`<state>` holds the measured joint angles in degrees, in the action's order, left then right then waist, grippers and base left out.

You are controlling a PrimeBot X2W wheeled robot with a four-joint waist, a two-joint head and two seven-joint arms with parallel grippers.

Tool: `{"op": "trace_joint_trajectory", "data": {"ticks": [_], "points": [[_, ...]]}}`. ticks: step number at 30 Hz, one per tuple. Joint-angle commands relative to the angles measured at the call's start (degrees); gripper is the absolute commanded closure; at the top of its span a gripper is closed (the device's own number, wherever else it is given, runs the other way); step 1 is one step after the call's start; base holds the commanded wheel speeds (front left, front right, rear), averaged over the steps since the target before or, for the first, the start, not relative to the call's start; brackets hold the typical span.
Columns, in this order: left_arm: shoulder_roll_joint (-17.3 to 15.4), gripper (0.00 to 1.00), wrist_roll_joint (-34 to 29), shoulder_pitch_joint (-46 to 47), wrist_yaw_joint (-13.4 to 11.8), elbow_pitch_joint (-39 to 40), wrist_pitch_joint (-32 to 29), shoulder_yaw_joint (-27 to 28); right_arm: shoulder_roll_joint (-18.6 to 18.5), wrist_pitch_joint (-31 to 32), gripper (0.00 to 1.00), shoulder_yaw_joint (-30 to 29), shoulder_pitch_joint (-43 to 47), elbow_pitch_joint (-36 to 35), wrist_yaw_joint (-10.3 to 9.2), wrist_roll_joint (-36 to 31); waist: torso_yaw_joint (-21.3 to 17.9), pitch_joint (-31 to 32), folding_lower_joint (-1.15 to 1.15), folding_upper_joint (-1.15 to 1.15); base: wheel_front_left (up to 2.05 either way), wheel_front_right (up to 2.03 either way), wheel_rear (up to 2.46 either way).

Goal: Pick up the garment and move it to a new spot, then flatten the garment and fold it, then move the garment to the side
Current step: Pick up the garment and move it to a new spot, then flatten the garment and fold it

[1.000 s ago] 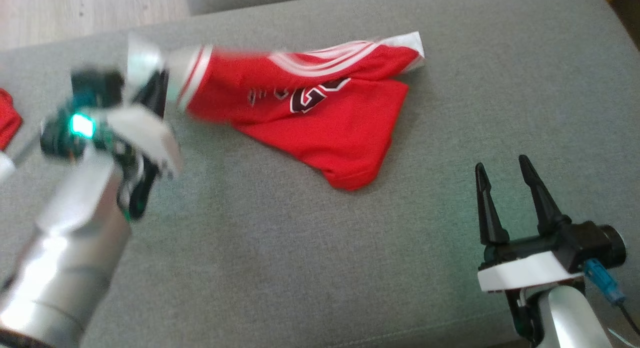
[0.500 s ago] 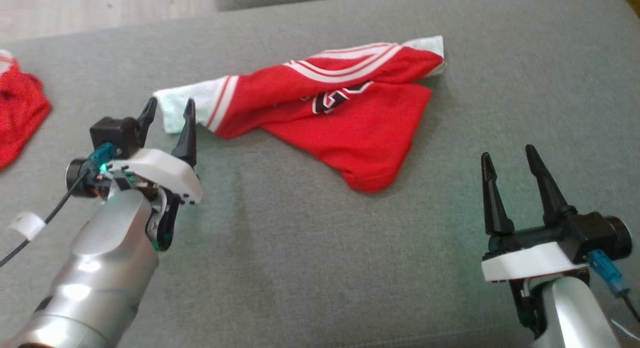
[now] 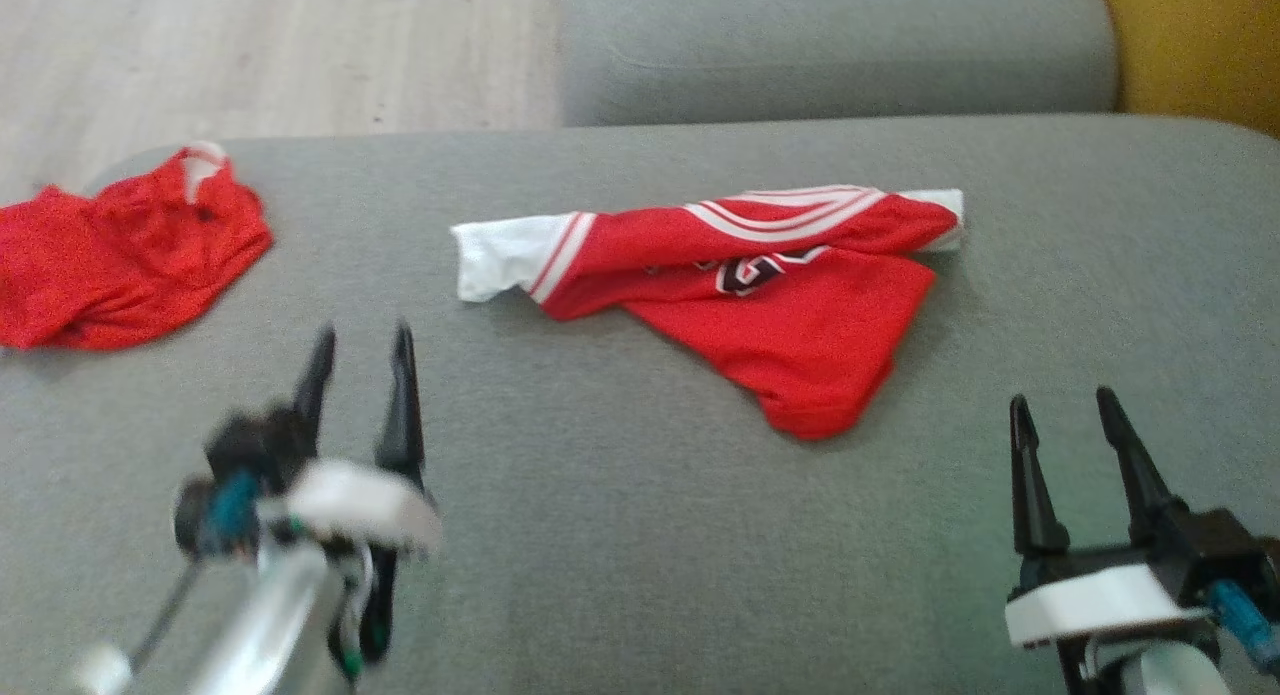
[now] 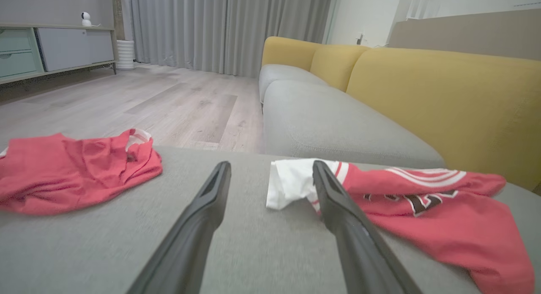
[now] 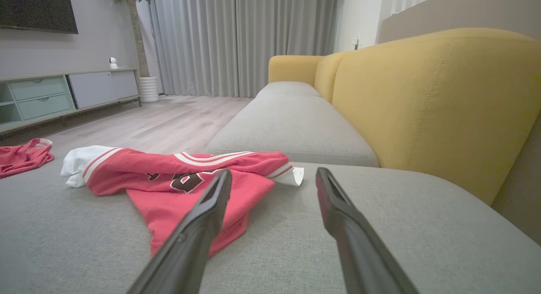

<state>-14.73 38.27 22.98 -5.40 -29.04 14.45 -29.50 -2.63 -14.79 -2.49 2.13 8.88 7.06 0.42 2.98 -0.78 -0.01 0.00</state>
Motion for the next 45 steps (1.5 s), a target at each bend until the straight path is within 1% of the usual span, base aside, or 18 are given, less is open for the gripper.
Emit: {"op": "trace_joint_trajectory", "data": {"ticks": [1, 7, 13, 17, 25, 30, 45], "points": [[-0.9, 0.0, -2.6, -1.3, -0.9, 4.2, 0.5, 3.4, -0.2, -0.2, 0.0, 1.0, -0.7, -2.1, 0.43, 0.1, 2.1, 1.8, 0.01, 0.0, 0.0, 0.0, 0.0], [-0.2, 0.0, -7.9, -13.2, -2.7, 12.0, 0.5, 7.0, -0.2, -0.2, 0.0, 1.2, 2.9, -1.9, 0.43, 1.0, 3.3, 3.1, 0.01, 0.0, 0.0, 0.0, 0.0], [-0.4, 0.0, -10.6, -21.0, -3.0, 15.7, 0.5, 9.2, -0.2, -0.2, 0.0, 1.9, 4.6, -1.9, 0.43, 2.5, 3.1, 4.1, 0.01, 0.0, 0.0, 0.0, 0.0], [0.5, 0.0, -11.4, -23.9, -2.6, 16.3, 0.5, 9.7, -0.2, -0.2, 0.0, 2.4, 5.1, -1.7, 0.43, 3.1, 2.8, 4.7, 0.01, 0.0, 0.0, 0.0, 0.0], [1.8, 0.0, -11.3, -24.9, -1.9, 14.5, 0.5, 9.8, -0.2, -0.2, 0.0, 2.9, 5.1, -1.0, 0.43, 3.4, 2.1, 4.9, 0.01, 0.0, 0.0, 0.0, 0.0], [2.2, 0.0, -11.6, -24.8, -1.7, 14.1, 0.5, 10.4, -0.2, -0.2, 0.0, 2.9, 5.0, 0.9, 0.43, 3.2, 1.9, 4.6, 0.01, 0.0, 0.0, 0.0, 0.0], [3.0, 0.0, -12.5, -24.5, -1.2, 13.7, 0.5, 11.1, -0.2, -0.2, 0.0, 2.7, 4.0, 2.6, 0.43, 3.1, 2.4, 4.2, 0.01, 0.0, 0.0, 0.0, 0.0]]}}
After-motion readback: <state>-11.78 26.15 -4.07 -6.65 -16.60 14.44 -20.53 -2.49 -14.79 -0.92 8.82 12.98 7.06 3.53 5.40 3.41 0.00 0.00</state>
